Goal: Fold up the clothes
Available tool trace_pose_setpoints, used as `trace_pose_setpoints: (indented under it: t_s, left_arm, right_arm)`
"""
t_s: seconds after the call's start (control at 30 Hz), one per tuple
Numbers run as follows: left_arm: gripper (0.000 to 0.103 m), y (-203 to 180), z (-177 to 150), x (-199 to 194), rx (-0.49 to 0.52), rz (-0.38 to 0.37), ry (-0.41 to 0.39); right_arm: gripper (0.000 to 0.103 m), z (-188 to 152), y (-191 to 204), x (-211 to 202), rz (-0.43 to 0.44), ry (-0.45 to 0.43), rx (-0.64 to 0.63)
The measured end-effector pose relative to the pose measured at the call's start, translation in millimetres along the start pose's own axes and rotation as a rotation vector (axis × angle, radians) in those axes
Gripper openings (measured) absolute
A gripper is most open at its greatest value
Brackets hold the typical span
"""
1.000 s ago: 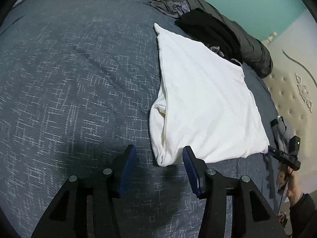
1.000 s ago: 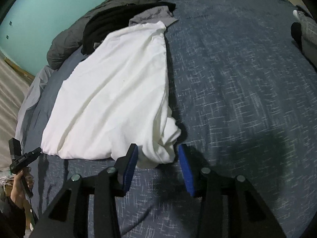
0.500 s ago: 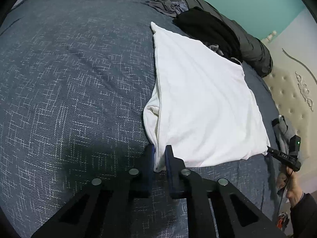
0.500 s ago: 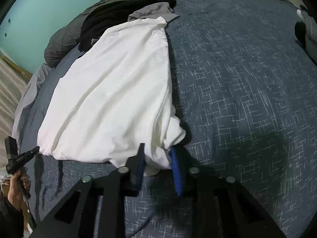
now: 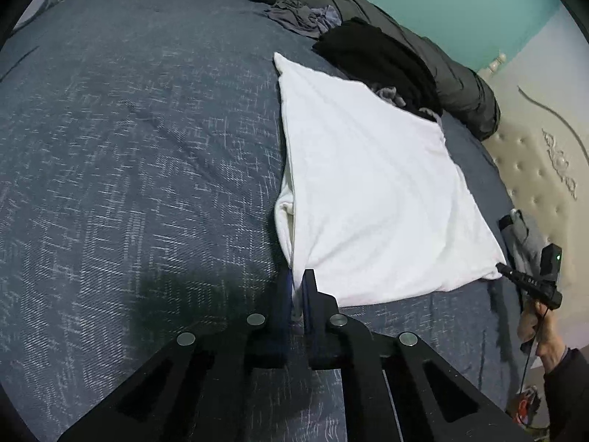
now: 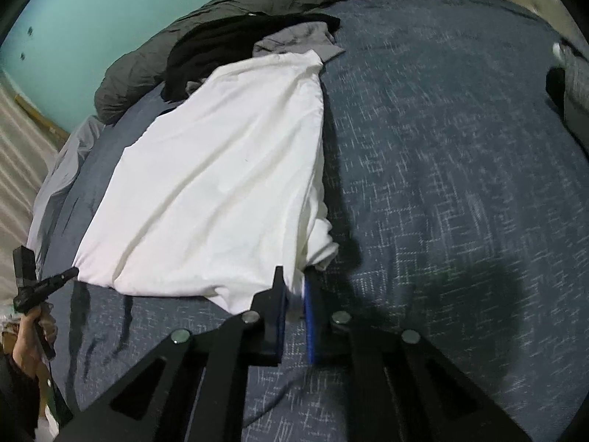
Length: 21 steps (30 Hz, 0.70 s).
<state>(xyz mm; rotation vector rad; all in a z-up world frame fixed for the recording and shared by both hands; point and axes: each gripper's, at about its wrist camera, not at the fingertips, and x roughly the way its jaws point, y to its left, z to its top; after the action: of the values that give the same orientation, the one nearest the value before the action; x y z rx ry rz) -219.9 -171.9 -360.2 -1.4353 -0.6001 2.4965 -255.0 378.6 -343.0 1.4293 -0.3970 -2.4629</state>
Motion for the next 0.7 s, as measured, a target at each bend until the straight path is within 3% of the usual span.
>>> trace_pose_setpoints:
  t_s: [0.3, 0.7]
  left_arm:
    - [0.005, -0.5, -8.2, -33.1, -0.023, -0.03, 0.011]
    - [0.005, -6.2, -68.9, -62.7, -0.014, -0.026, 0.085]
  right_arm:
    - [0.007, -2.6, 6.1, -33.5, 0.01, -0.001, -0.046]
    - [0.007, -56.3, 11.5, -67.1, 0.018, 0.064, -0.098]
